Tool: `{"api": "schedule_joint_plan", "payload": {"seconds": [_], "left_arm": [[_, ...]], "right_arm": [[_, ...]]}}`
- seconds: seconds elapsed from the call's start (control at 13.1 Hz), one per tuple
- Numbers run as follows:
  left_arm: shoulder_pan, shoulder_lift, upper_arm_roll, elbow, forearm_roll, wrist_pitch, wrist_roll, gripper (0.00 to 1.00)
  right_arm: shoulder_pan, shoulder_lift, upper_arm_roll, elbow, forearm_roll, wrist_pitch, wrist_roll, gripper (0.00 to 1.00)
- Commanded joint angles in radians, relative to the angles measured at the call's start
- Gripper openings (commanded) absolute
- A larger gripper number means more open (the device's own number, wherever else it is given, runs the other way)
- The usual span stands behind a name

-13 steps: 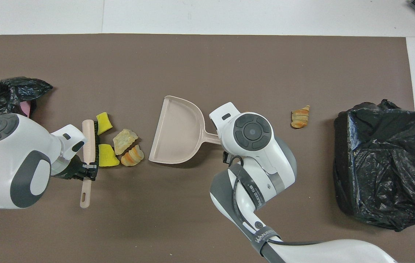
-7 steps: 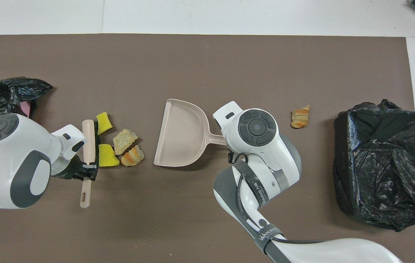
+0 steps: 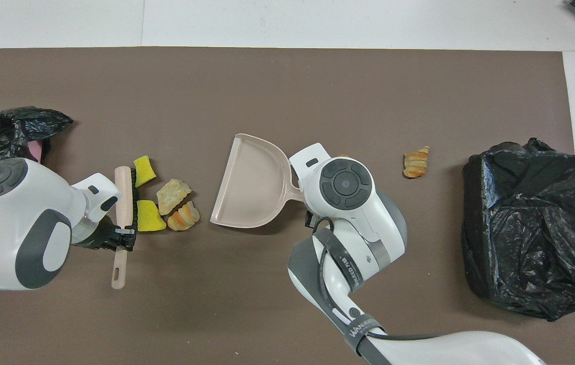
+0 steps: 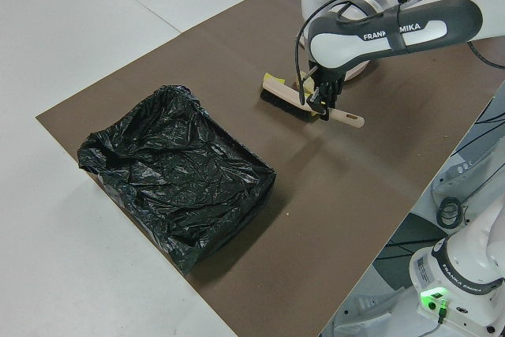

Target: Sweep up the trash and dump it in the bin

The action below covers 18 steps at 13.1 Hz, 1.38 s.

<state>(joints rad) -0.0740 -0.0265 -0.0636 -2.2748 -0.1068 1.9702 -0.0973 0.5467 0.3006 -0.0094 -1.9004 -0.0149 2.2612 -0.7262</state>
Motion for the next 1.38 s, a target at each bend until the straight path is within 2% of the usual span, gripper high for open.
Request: {"api": "schedule_joint_plan", "payload": {"seconds": [0.0, 0.31, 0.54, 0.77, 1.3], "left_arm": [[-0.024, -0.024, 0.01, -0.031, -0.01, 0.021, -0.01, 0.0], [-0.055, -0.024, 0.007, -0.031, -0.01, 0.025, -0.057, 0.0], [-0.107, -0.023, 0.005, -0.032, -0.011, 0.045, -0.166, 0.0], [-0.159, -0.012, 0.005, -0.054, -0.016, 0.091, -0.3, 0.0], [-0.302, -0.004, 0.004, -0.042, -0.12, 0.137, -0.276, 0.0]], "right_arm": [[-0.001, -0.002, 0.002, -0.011, 0.013, 0.014, 0.007, 0.0], [-0.008, -0.005, 0.0, 0.01, -0.013, -0.014, -0.085, 0.0], [0.01, -0.012, 0.0, 0.06, -0.127, -0.101, -0.13, 0.0], [0.015, -0.014, 0.002, 0.057, -0.132, -0.103, -0.134, 0.0], [0.016, -0.017, 0.002, 0.052, -0.131, -0.106, -0.13, 0.0]]}}
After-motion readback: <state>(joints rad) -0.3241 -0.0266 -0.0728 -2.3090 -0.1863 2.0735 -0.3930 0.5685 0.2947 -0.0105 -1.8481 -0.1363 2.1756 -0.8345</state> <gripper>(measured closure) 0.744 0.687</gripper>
